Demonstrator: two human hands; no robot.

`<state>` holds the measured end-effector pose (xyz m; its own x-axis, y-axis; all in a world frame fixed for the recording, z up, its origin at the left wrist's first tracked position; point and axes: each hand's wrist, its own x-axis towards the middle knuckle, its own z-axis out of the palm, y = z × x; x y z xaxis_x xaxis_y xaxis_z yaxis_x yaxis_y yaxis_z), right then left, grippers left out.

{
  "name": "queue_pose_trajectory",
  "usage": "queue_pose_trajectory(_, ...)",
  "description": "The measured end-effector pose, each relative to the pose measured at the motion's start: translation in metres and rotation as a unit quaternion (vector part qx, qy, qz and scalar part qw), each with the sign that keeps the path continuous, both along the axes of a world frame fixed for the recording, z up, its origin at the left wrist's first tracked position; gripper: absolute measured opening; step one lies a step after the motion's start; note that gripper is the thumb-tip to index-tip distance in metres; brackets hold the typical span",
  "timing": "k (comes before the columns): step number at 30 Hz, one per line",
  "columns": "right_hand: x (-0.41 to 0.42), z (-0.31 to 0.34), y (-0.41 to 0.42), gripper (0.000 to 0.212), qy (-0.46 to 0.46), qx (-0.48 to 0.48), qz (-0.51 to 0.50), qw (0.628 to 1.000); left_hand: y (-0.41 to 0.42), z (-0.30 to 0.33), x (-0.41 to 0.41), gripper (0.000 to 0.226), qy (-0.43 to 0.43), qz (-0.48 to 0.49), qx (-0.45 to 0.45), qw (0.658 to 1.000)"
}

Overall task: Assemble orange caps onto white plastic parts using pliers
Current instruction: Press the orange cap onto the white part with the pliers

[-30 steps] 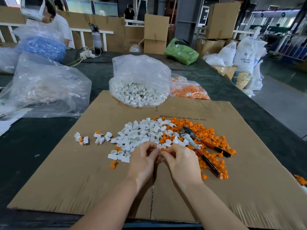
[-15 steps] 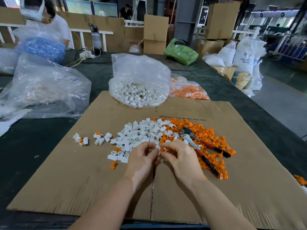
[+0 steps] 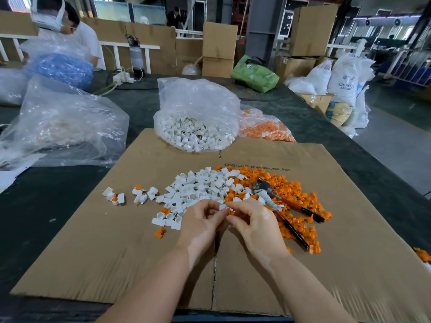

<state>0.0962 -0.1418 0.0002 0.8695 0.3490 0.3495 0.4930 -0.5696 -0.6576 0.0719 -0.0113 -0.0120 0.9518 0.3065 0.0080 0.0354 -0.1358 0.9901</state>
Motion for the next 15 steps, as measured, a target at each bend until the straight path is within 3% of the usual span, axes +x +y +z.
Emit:
queue_pose_trajectory(2, 0.002, 0.002, -0.005, 0.036, 0.0, -0.01, -0.025, 1.0, 0.0, 0.001, 0.002, 0.008, 0.007, 0.003, -0.022, 1.0)
queue_pose_trajectory(5, 0.013, 0.008, -0.022, 0.039, -0.024, -0.033, -0.151, 0.988, 0.001, 0.001, 0.004, 0.006, 0.015, 0.003, -0.068, 0.998)
queue_pose_trajectory(8, 0.027, 0.016, -0.043, 0.044, 0.063, -0.15, -0.274, 0.948, 0.002, -0.001, 0.008, 0.006, 0.019, 0.003, -0.074, 0.997)
queue_pose_trajectory(12, 0.041, 0.02, -0.055, 0.044, 0.195, -0.298, -0.256, 0.899, 0.002, -0.003, 0.012, 0.006, 0.022, 0.008, -0.073, 0.997)
queue_pose_trajectory(15, 0.044, 0.018, -0.058, 0.042, 0.17, -0.334, -0.24, 0.895, 0.002, -0.004, 0.013, 0.006, 0.024, 0.011, -0.082, 0.996)
